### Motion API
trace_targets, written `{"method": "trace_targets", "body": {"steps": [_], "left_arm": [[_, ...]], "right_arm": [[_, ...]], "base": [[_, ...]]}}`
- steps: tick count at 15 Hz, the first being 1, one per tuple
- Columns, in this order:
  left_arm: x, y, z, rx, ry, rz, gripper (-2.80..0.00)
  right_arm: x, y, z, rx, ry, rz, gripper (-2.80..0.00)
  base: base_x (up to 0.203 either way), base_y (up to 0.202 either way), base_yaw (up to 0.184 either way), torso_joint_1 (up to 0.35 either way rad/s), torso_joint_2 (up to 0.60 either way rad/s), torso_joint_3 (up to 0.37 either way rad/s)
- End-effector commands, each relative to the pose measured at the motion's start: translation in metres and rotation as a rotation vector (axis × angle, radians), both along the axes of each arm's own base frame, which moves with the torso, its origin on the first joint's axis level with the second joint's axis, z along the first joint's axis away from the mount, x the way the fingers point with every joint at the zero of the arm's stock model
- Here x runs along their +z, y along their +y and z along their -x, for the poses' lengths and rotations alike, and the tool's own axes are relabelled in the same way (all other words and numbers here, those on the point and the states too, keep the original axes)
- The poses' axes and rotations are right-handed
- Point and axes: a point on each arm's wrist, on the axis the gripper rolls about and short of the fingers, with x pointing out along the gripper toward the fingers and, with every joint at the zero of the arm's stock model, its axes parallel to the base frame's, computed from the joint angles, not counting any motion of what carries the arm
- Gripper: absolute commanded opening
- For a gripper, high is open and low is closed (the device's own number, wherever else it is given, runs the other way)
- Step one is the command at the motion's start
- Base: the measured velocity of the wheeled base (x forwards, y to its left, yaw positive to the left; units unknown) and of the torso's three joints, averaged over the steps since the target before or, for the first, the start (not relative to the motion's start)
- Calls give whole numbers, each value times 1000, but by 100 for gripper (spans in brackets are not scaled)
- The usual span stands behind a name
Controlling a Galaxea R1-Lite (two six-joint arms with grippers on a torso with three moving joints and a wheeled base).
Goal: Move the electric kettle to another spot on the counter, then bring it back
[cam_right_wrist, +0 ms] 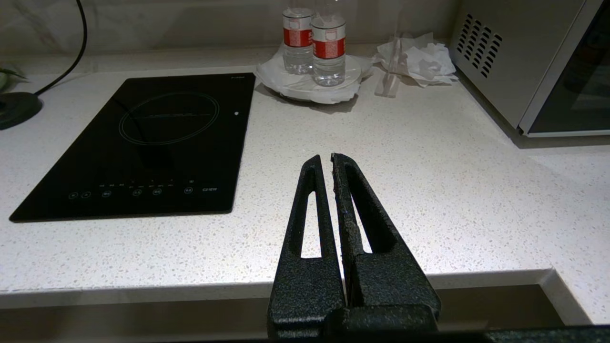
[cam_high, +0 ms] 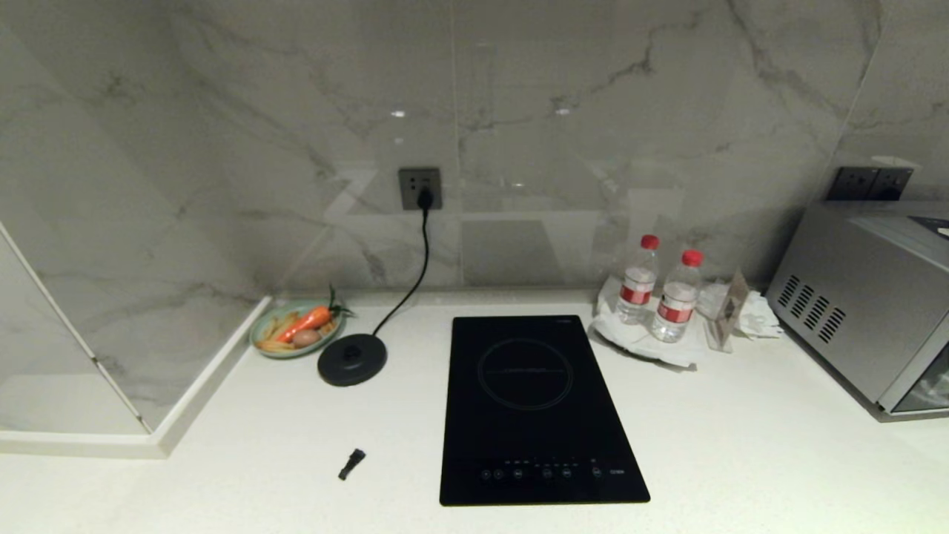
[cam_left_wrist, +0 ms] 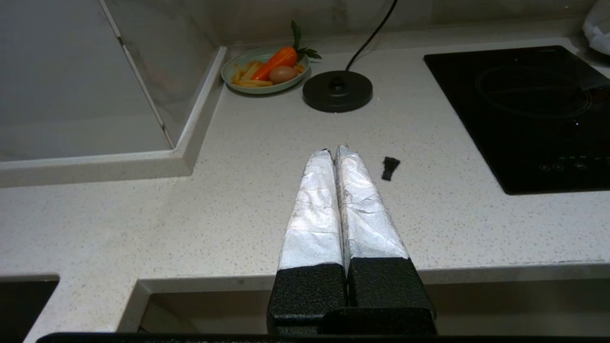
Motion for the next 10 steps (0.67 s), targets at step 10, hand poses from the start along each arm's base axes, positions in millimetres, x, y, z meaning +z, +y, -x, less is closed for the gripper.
{"method": "trace_targets", "body": {"steps": [10], "left_arm": [[0, 0, 0, 2, 2, 6, -280]], "right_arm": [[0, 0, 0, 0, 0, 1, -280]], "base": [[0, 0, 0, 0, 0, 0]]}}
